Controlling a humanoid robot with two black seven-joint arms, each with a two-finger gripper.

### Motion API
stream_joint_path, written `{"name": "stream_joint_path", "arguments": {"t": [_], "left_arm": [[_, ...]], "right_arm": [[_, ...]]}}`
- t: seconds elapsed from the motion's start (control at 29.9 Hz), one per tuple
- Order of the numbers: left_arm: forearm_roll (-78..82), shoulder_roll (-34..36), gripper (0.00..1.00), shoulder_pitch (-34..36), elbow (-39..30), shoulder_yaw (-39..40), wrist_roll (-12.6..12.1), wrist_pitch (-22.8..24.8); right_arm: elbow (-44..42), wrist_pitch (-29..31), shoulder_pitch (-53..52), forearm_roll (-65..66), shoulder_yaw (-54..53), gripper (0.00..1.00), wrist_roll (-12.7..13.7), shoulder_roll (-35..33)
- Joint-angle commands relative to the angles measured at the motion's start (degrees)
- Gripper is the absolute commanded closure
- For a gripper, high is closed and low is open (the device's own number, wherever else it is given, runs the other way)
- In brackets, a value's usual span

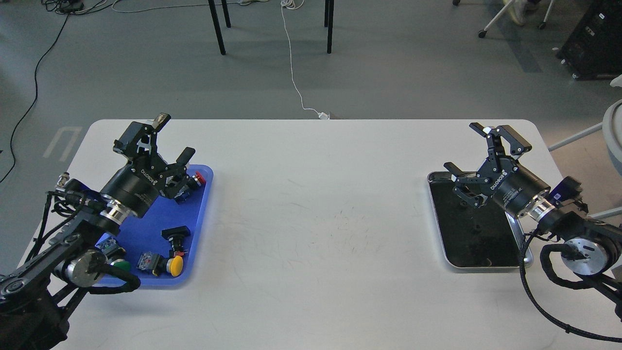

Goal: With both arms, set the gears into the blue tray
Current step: 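Move the right gripper over the metal tray with the black mat, then lower the right gripper and grasp a small black gear in the metal tray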

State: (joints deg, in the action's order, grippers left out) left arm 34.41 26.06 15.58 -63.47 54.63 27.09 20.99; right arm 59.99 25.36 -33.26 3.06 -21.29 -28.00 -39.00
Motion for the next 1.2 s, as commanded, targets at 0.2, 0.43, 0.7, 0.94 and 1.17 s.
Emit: {"name": "stream_joint_path", "arguments": {"t": [0.2, 0.43, 0.7, 0.94, 1.17], "left_arm": [[-0.31, -2.59, 0.02, -0.37, 1.06, 0.48, -0.02, 0.37], [-0.14, -1.01, 0.02, 0.77, 0.63, 0.65, 0.91, 0.72], [0.04, -1.27, 0.02, 0.68, 0.19, 0.56, 0.91, 0.37], [0.04, -1.01, 0.02, 0.59, 0.01, 0.65, 0.91, 0.46], [0.39, -1.09, 0.02, 0.07, -1.3, 0.65, 0.91, 0.63]], "right_arm": [[0.57, 0.39, -0.4, 0.97, -0.86, 0.0, 0.0, -2.21], [8.64, 1.45, -5.23, 33.27, -0.33, 0.0, 0.0, -13.09], [15.07, 1.45, -12.96, 72.82, 2.48, 0.0, 0.0, -25.94], [14.11, 2.64, -22.44, 93.08, 12.38, 0.0, 0.0, -24.46], [6.48, 2.64, -35.02, 93.79, 30.67, 0.01, 0.0, -15.15]]}}
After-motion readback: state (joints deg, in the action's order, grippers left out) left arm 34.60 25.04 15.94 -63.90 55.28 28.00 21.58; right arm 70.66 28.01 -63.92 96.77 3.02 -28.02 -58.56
